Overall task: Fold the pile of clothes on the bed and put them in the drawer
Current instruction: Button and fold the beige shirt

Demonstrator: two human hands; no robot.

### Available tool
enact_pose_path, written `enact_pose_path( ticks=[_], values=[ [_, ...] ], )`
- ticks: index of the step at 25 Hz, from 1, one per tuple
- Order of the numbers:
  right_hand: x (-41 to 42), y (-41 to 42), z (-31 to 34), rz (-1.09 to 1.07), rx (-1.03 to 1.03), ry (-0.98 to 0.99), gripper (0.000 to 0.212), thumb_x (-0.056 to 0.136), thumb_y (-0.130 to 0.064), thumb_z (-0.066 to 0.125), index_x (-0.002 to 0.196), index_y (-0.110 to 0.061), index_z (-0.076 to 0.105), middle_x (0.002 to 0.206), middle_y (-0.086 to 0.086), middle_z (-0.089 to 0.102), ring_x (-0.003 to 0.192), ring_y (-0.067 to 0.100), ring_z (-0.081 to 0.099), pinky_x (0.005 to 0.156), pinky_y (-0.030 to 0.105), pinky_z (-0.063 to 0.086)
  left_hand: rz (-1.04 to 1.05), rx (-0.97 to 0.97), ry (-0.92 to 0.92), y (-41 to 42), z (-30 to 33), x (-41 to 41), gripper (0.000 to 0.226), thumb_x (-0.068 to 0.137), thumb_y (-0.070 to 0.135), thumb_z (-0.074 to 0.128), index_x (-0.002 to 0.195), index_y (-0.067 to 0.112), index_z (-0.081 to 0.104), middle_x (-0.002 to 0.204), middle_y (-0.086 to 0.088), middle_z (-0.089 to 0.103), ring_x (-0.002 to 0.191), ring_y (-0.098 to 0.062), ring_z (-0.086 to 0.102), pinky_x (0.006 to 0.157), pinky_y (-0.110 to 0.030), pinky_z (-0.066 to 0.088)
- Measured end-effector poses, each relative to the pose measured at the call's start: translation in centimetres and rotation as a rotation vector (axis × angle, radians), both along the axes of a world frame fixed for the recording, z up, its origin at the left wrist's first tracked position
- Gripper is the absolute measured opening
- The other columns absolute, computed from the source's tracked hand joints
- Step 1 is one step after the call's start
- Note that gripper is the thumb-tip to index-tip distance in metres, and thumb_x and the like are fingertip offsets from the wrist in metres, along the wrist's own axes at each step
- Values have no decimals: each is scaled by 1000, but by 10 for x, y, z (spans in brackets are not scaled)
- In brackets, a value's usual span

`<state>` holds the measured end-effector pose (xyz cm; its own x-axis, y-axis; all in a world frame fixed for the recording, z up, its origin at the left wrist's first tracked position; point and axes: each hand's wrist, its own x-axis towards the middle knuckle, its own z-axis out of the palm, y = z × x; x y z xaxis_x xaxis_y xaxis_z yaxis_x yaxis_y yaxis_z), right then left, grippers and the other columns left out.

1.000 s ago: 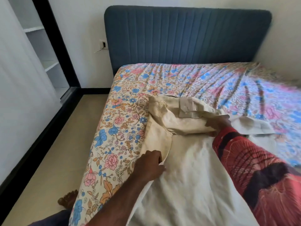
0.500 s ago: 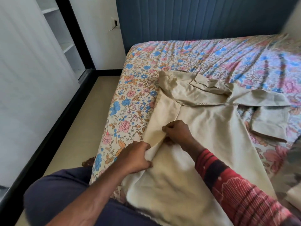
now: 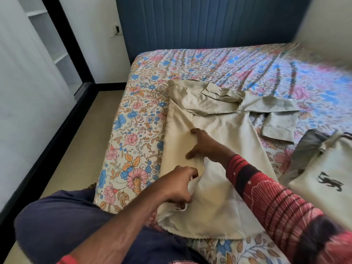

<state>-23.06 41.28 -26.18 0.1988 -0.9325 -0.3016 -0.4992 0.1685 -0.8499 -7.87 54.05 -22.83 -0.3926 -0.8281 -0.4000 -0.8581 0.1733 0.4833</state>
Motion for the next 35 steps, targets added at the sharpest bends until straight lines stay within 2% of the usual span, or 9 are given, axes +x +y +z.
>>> enact_pose_path(
  ticks=[3,7,11,16,19,25,28,31,35],
  values=[
    [-12,11,-3,131,-20,210,108,61,-7,96,150,-28,40,138,4,32,114,31,54,61,29,53,-50,42,-3,8,-8,-14,72,73,13,85,136,23,52,124,-10,59,101,-28,67,72,-32,57],
    [-26,8,14,267,96,393,93,65,-5,95,141,-27,46,128,6,44,96,35,68,58,40,62,0,473,439,9,3,-22,47,85,19,83,124,13,58,94,-19,75,71,-28,73,68,-36,62],
    [-43,-28,42,283,181,507,57,77,-18,89,126,-22,60,106,8,64,91,20,71,54,37,61,32,-34,230,-48,-1,4,29,89,35,77,110,16,68,91,0,71,76,-12,68,66,-24,53],
    [-67,-110,54,80,-246,644,16,94,-23,64,107,-18,71,91,8,72,83,28,73,63,34,57,97,-240,81,-152,-10,34,44,90,45,73,128,28,59,130,5,54,120,-15,54,101,-37,47],
    [-80,-163,53,60,-410,722,23,96,-12,56,107,-13,75,113,10,74,108,32,67,89,33,50,91,-315,9,-218,-5,35,55,92,47,70,139,29,50,147,4,43,137,-18,41,109,-41,34],
    [-87,-248,29,102,-375,676,34,91,0,55,115,-13,75,118,12,73,111,33,67,93,39,53,29,-395,-132,-327,0,20,77,82,55,76,146,29,42,154,7,38,143,-18,34,111,-44,30],
    [-91,-285,13,13,-525,891,50,85,-29,77,132,-23,61,133,8,60,123,33,57,100,49,47,50,-307,-46,-370,-3,18,70,86,55,72,147,34,43,161,8,36,145,-17,36,118,-47,27],
    [-104,-312,11,52,-396,978,92,78,-55,79,150,-20,33,145,14,48,126,39,54,102,60,43,-12,-240,-206,-396,-13,22,106,72,56,84,159,36,26,170,11,12,155,-14,14,121,-54,12],
    [-124,-322,12,-103,-427,833,41,98,-41,47,123,-9,54,112,22,67,100,40,68,80,47,55,-10,-149,-261,-399,-24,17,139,59,71,84,163,35,-1,170,11,-9,157,-17,-2,121,-61,8]
  ],
)
